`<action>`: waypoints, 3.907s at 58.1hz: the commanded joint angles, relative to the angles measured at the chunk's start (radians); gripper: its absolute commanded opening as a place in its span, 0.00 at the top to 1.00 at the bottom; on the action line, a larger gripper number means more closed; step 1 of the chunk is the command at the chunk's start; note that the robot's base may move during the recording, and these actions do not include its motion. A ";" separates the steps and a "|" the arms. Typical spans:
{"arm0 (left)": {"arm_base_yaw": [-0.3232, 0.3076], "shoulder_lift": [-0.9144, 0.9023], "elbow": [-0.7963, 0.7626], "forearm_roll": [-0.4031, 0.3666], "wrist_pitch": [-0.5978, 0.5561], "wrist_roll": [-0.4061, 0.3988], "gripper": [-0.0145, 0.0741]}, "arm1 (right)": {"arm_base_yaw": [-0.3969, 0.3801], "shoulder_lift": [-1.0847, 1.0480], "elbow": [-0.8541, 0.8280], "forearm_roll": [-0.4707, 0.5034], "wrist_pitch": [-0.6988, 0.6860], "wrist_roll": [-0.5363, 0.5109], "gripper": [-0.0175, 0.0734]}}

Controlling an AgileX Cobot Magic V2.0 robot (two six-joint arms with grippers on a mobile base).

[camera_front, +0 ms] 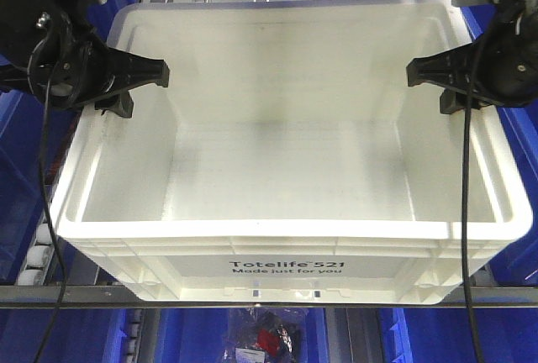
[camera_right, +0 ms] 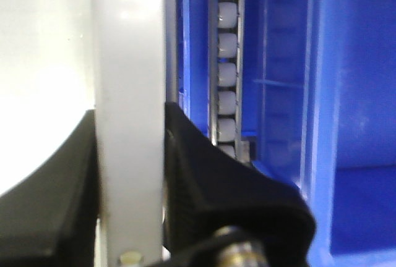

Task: Move bin from left to right shelf
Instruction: 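Lift the tote off the shelf rollers with both grippers, then hold the tote with both grippers while the base turns away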

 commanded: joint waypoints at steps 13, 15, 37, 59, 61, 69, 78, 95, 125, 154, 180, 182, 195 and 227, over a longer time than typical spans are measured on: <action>-0.009 -0.148 0.091 0.046 -0.062 -0.041 0.85 | 0.133 -0.126 0.084 -0.153 -0.147 0.185 0.81; -0.009 -0.160 0.097 0.040 -0.062 -0.041 0.85 | 0.145 -0.131 0.093 -0.171 -0.141 0.205 0.81; -0.009 -0.260 0.179 0.013 -0.069 -0.041 0.85 | 0.179 -0.156 0.096 -0.183 -0.107 0.226 0.81; -0.008 -0.262 0.179 0.015 -0.028 -0.039 0.84 | 0.179 -0.156 0.096 -0.183 -0.100 0.226 0.81; -0.008 -0.262 0.179 0.015 -0.028 -0.039 0.84 | 0.179 -0.156 0.096 -0.183 -0.100 0.226 0.81; -0.008 -0.262 0.179 0.015 -0.028 -0.039 0.84 | 0.179 -0.156 0.096 -0.183 -0.100 0.226 0.81; -0.008 -0.262 0.179 0.015 -0.028 -0.039 0.84 | 0.179 -0.156 0.096 -0.183 -0.100 0.226 0.81; -0.008 -0.262 0.179 0.015 -0.029 -0.039 0.84 | 0.177 -0.156 0.096 -0.183 -0.100 0.226 0.81; -0.008 -0.262 0.179 0.015 -0.028 -0.039 0.84 | 0.177 -0.156 0.096 -0.183 -0.100 0.226 0.81; -0.008 -0.262 0.179 0.015 -0.028 -0.039 0.84 | 0.177 -0.156 0.096 -0.183 -0.097 0.226 0.81; -0.008 -0.262 0.179 0.015 -0.028 -0.039 0.84 | 0.177 -0.156 0.096 -0.183 -0.076 0.226 0.81; -0.008 -0.262 0.179 0.015 -0.028 -0.039 0.84 | 0.177 -0.156 0.096 -0.183 -0.076 0.226 0.81; -0.008 -0.262 0.179 0.015 -0.028 -0.039 0.84 | 0.177 -0.156 0.096 -0.183 -0.076 0.226 0.81; -0.008 -0.263 0.179 0.015 -0.022 -0.039 0.84 | 0.177 -0.156 0.096 -0.183 -0.075 0.226 0.81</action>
